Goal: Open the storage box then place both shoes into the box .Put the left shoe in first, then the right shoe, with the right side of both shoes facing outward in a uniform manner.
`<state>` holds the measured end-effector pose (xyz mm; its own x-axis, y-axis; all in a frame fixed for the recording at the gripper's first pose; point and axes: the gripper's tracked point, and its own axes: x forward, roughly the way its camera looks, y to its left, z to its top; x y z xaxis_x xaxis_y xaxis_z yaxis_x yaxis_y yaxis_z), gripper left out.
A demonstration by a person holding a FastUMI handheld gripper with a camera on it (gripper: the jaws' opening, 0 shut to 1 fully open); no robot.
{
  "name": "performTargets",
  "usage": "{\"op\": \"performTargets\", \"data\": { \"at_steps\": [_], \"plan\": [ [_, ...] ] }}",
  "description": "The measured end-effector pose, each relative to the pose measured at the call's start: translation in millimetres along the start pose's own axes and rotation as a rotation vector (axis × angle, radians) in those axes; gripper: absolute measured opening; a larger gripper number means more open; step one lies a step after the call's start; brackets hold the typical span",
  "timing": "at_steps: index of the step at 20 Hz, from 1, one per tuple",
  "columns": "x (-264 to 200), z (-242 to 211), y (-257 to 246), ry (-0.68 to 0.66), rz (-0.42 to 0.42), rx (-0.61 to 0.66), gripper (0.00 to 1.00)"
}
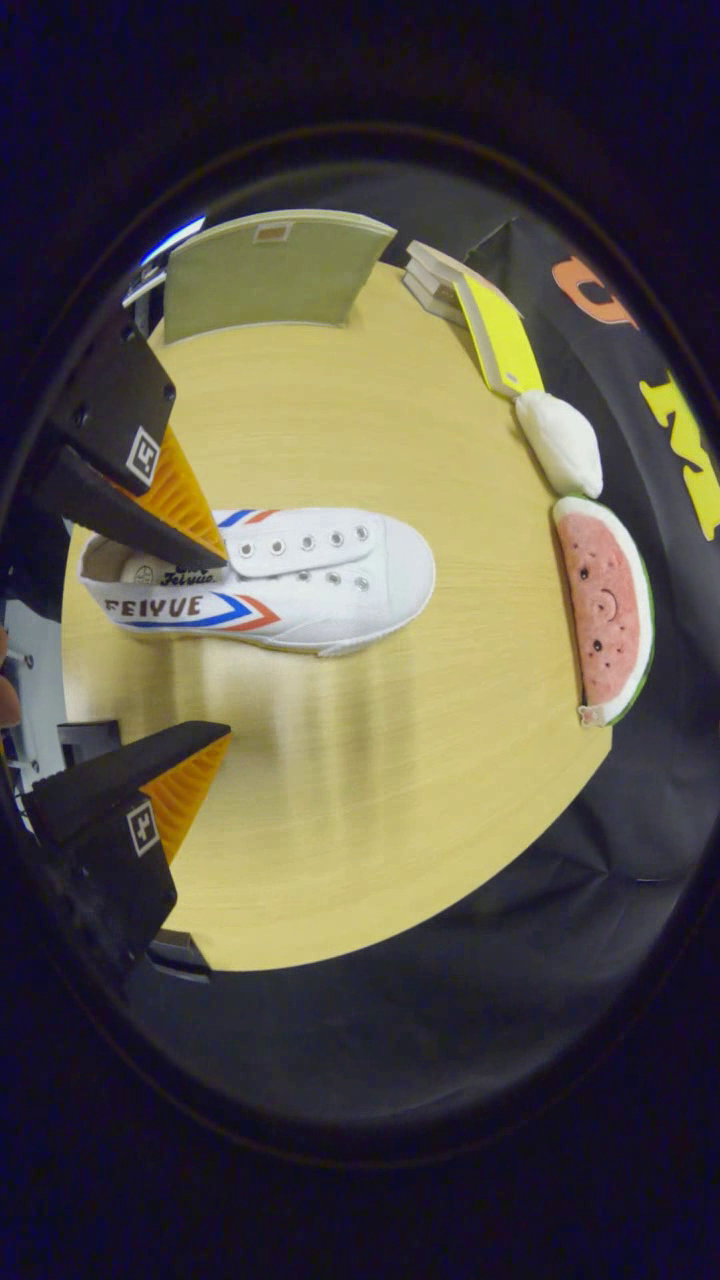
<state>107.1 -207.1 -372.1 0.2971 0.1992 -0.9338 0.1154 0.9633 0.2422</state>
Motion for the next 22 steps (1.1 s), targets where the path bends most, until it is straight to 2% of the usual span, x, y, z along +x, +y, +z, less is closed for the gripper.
{"op": "performTargets", "data": {
  "at_steps": [2,6,10,12,13,15,16,17,19,22],
  "plan": [
    [8.0,2.2,1.6,0.024,0.016,-0.011,0.97],
    [11.6,-1.7,-3.9,0.062,0.036,-0.072,0.88],
    [17.4,-4.1,5.8,0.081,0.064,-0.049,0.79],
    [17.3,-4.0,13.8,0.083,0.097,-0.054,0.67],
    [19.1,-5.0,15.0,0.080,0.098,-0.057,0.52],
    [18.5,-4.9,13.9,0.081,0.098,-0.052,0.36],
    [16.4,-3.0,12.9,0.075,0.098,-0.036,0.32],
    [15.7,-2.7,12.3,0.066,0.101,-0.018,0.21],
    [12.5,-2.5,13.5,0.055,0.119,0.012,0.07],
    [4.1,-10.1,28.3,0.053,0.190,0.085,0.06]
  ]
}}
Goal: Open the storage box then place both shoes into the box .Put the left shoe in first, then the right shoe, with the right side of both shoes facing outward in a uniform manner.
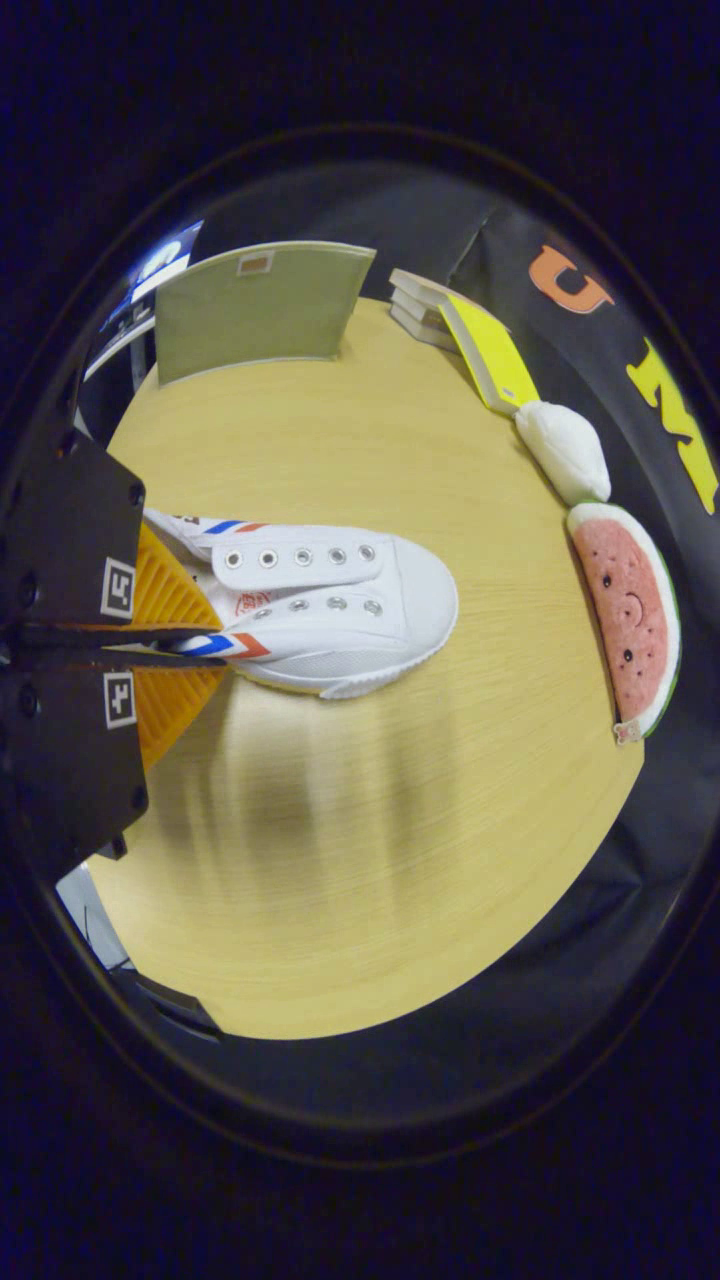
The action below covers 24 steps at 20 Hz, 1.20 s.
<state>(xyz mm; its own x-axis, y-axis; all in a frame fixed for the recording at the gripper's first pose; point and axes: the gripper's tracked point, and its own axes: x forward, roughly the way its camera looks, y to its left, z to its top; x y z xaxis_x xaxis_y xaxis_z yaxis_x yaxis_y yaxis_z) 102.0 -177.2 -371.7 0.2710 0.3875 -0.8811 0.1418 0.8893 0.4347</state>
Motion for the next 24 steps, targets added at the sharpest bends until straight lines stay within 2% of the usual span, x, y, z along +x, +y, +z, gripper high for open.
{"op": "performTargets", "data": {
  "at_steps": [2,6,10,16,20,24],
  "plan": [
    [-8.3,-10.7,17.2,0.005,0.049,0.023,0.06],
    [-40.0,-22.1,67.9,-0.020,0.091,-0.007,0.06],
    [-87.1,-34.6,147.1,-0.065,0.153,-0.015,0.06],
    [-148.5,-60.3,288.8,-0.123,0.206,-0.100,0.05],
    [-143.5,-84.2,367.1,-0.092,0.204,-0.111,0.06],
    [-101.2,-99.2,402.4,-0.021,0.114,-0.119,0.05]
  ]
}}
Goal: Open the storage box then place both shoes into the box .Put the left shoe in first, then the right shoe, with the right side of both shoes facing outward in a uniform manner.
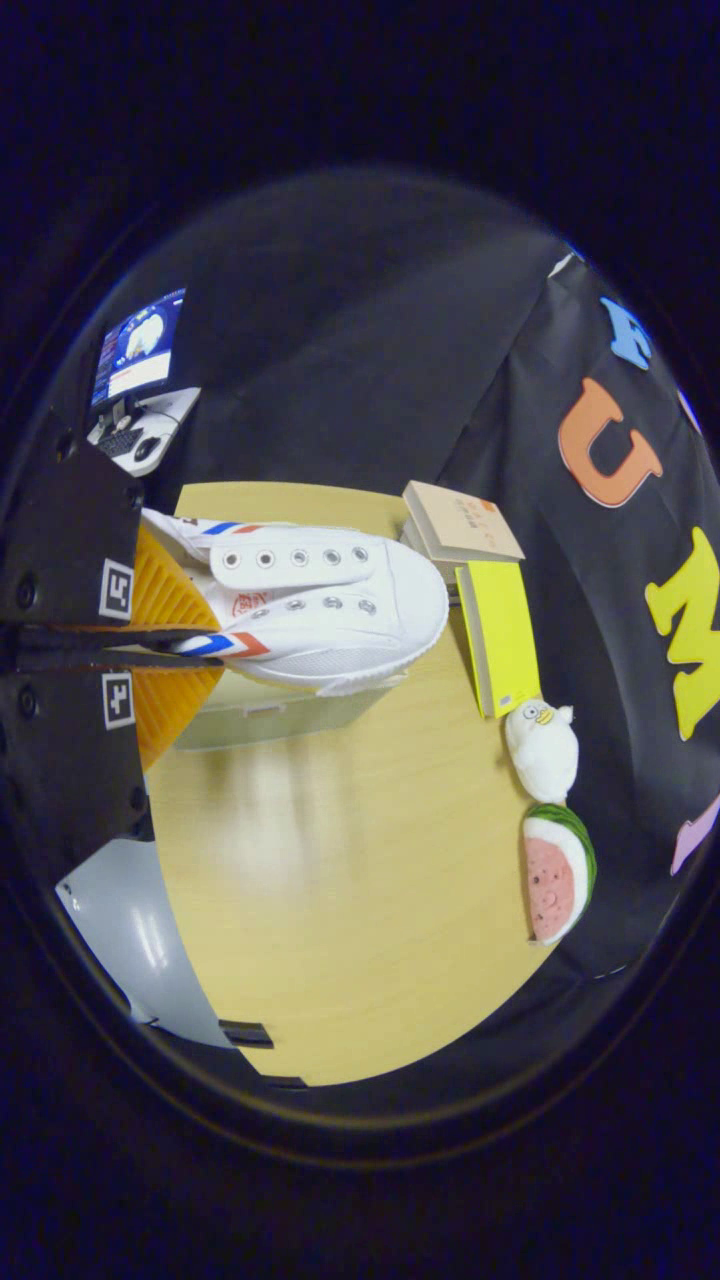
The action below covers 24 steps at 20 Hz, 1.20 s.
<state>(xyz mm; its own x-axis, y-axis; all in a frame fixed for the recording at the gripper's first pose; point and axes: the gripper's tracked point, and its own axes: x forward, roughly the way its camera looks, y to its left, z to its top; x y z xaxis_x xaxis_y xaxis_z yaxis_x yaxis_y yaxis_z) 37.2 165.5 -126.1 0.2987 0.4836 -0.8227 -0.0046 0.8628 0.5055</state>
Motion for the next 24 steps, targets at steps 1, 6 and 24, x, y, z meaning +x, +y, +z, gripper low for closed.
{"op": "performTargets", "data": {
  "at_steps": [1,6,24],
  "plan": [
    [13.8,-1.6,1.9,0.015,-0.028,-0.017,0.05],
    [74.0,-4.4,-15.6,0.049,-0.200,-0.064,0.06],
    [94.8,-5.6,-10.7,-0.079,-0.311,-0.153,0.47]
  ]
}}
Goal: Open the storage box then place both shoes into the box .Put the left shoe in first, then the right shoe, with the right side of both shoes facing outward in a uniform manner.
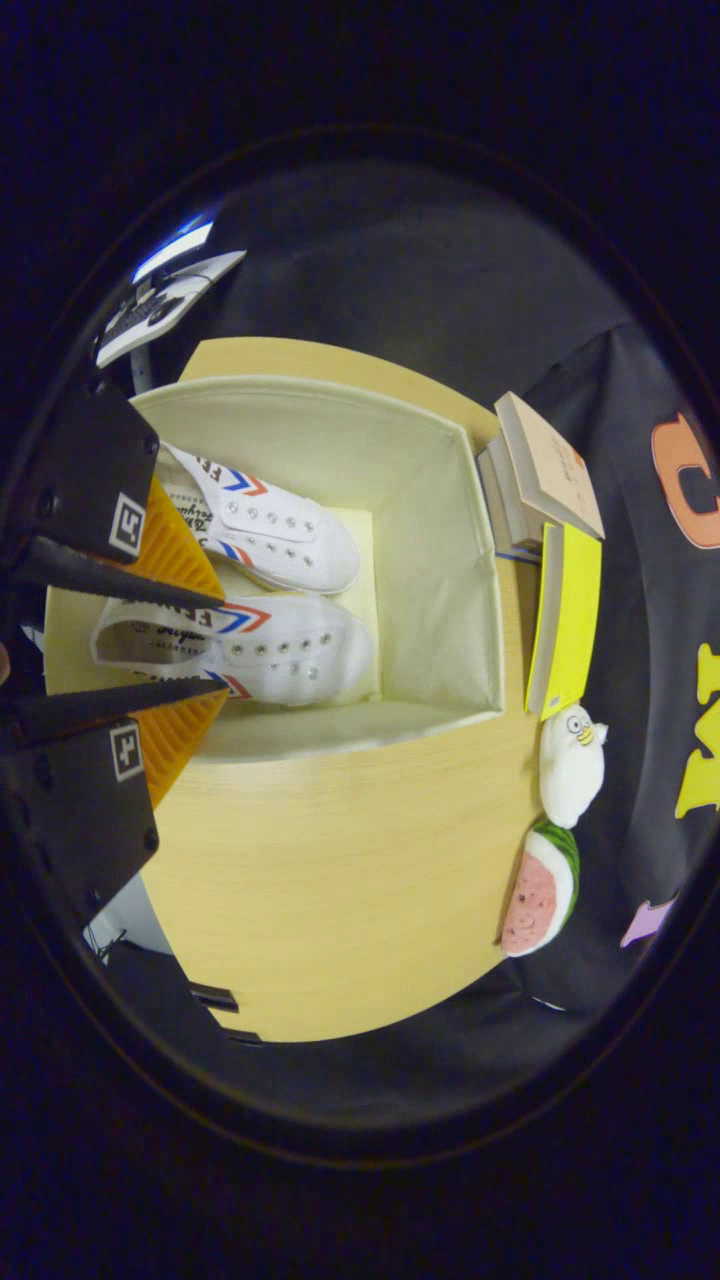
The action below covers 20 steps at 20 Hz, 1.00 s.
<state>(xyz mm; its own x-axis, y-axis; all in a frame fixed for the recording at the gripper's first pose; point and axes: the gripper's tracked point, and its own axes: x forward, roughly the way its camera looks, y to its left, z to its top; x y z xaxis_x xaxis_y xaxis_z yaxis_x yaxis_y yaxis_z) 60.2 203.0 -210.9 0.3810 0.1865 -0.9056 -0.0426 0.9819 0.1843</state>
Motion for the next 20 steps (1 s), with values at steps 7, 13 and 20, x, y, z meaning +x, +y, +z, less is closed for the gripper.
{"op": "performTargets", "data": {
  "at_steps": [7,13,20],
  "plan": [
    [-84.6,37.8,-20.9,-0.365,-0.061,-0.021,0.80],
    [-155.9,46.7,-62.3,-0.679,-0.163,0.024,0.80],
    [-207.4,38.7,-93.9,-0.909,-0.256,0.054,0.80]
  ]
}}
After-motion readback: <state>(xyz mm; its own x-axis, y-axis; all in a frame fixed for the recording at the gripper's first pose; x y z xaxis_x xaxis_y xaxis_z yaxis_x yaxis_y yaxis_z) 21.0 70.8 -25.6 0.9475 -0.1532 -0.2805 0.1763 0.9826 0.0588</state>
